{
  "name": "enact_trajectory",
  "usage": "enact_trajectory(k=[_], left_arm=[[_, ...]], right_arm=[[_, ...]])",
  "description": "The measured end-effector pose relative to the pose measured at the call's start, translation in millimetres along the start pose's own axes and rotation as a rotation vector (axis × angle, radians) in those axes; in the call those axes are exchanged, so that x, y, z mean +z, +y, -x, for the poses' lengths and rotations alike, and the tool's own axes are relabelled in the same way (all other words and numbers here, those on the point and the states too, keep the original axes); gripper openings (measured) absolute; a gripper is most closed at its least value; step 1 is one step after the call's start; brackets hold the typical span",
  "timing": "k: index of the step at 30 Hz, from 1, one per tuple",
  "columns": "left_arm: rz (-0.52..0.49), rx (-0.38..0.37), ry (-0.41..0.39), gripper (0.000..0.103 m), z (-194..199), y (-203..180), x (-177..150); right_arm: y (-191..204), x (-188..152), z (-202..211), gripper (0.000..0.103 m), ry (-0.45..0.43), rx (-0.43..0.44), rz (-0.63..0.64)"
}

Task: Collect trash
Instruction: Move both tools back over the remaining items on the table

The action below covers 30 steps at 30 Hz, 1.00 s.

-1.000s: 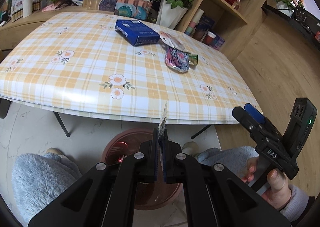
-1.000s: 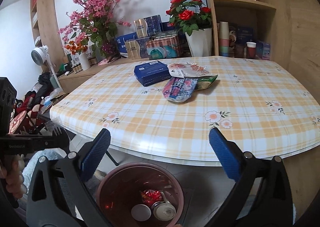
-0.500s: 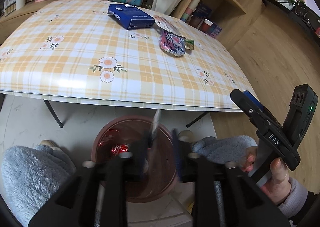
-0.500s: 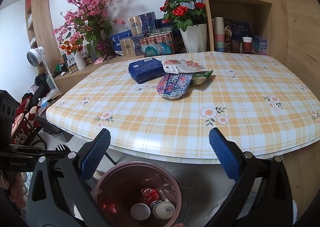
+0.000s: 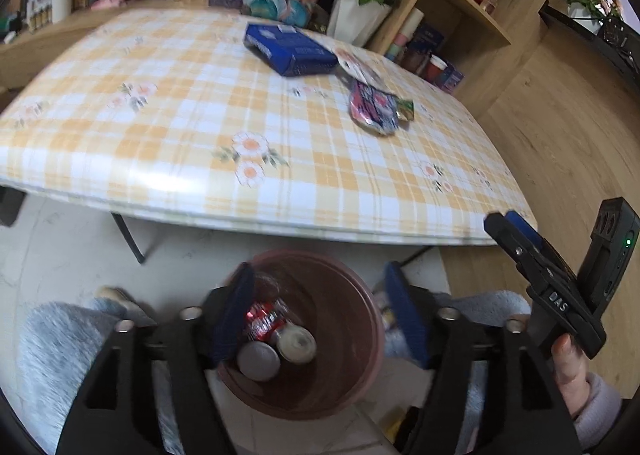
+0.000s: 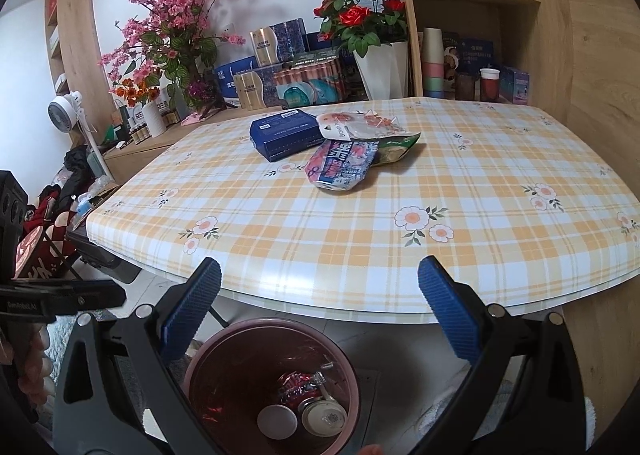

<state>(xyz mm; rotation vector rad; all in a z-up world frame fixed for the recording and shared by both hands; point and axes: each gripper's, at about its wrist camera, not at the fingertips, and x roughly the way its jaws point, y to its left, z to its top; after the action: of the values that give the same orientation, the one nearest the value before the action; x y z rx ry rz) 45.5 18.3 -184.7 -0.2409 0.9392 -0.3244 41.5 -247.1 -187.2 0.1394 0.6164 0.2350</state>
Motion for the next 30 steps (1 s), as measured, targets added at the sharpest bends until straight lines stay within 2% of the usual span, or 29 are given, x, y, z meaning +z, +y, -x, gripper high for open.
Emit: enact_trajectory(k=[2, 4, 8, 15, 18, 24, 30], left_arm=[[-0.021, 0.045, -0.039, 0.084, 3.7, 2.1, 6.3], [-0.033, 0.075, -0.067, 0.09, 5.8, 4.6, 14.0], [-0.05, 0.143, -0.134, 0.096, 11.9, 10.9, 34.4], [-0.071, 0.223, -0.217, 0.097, 20.6, 15.6, 66.5], [-0.113, 0.252, -0.265, 0.097, 23.6, 11.6, 79.2], [-0.161, 0.263, -0.31, 0.097, 18.2, 7.0, 96.6], [-0.183, 0.278, -0.329, 0.097, 1.9, 4.9, 113.6]], right_arm=[[-0.4, 1.2, -1.9, 0.097, 0.009, -0.001, -0.002], [0.2, 4.9, -4.6, 0.097, 0.02, 0.006, 0.009], [0.4, 18.6, -7.0, 0.097, 0.01, 0.01, 0.039], [-10.3, 51.1, -14.5, 0.097, -0.006, -0.007, 0.08], [-17.5, 62.5, -20.4, 0.097, 0.0, -0.003, 0.085], [-32.8, 81.5, -39.2, 0.097, 0.042, 0.026, 0.092], [-54.7, 97.2, -64.3, 0.097, 0.093, -0.021, 0.083]])
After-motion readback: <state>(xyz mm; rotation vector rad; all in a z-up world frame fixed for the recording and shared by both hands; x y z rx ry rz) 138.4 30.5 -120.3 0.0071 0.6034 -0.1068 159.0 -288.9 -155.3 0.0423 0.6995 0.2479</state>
